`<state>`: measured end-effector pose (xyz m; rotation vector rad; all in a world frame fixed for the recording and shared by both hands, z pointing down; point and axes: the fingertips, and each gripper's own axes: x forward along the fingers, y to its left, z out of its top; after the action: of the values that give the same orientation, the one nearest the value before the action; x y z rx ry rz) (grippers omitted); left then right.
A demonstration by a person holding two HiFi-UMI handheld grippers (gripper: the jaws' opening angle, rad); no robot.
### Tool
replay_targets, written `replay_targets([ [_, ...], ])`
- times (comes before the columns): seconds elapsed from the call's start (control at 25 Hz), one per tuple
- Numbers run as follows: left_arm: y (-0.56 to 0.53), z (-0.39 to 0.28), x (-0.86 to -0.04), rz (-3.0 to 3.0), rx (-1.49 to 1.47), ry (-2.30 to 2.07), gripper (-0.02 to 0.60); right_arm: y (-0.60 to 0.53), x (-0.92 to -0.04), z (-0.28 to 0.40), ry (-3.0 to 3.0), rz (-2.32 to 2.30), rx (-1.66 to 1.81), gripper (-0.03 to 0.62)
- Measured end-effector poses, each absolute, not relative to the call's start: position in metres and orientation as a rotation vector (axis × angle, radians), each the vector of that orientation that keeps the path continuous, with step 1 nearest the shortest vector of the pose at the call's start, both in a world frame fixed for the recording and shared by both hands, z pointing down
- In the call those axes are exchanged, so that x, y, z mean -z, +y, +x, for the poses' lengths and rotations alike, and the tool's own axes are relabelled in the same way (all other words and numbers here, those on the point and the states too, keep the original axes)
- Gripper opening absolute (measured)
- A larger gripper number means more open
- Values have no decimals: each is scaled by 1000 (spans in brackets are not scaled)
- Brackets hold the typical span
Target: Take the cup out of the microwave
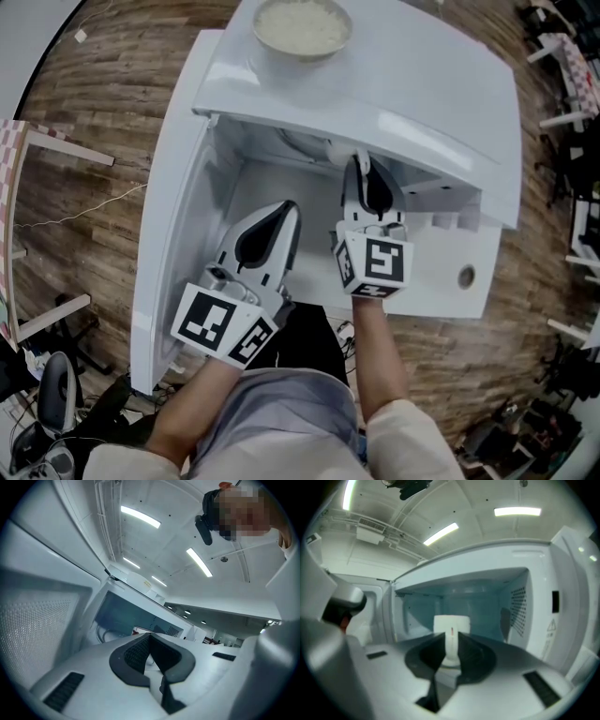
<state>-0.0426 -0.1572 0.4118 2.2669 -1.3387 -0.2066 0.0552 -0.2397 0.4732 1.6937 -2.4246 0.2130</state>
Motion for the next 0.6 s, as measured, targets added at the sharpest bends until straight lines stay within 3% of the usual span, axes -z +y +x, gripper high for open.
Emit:
replay_targets([
  [0.6, -163, -31, -401, 2268, 167, -1345, 14, -212, -470, 65, -2451, 1652, -269, 71],
])
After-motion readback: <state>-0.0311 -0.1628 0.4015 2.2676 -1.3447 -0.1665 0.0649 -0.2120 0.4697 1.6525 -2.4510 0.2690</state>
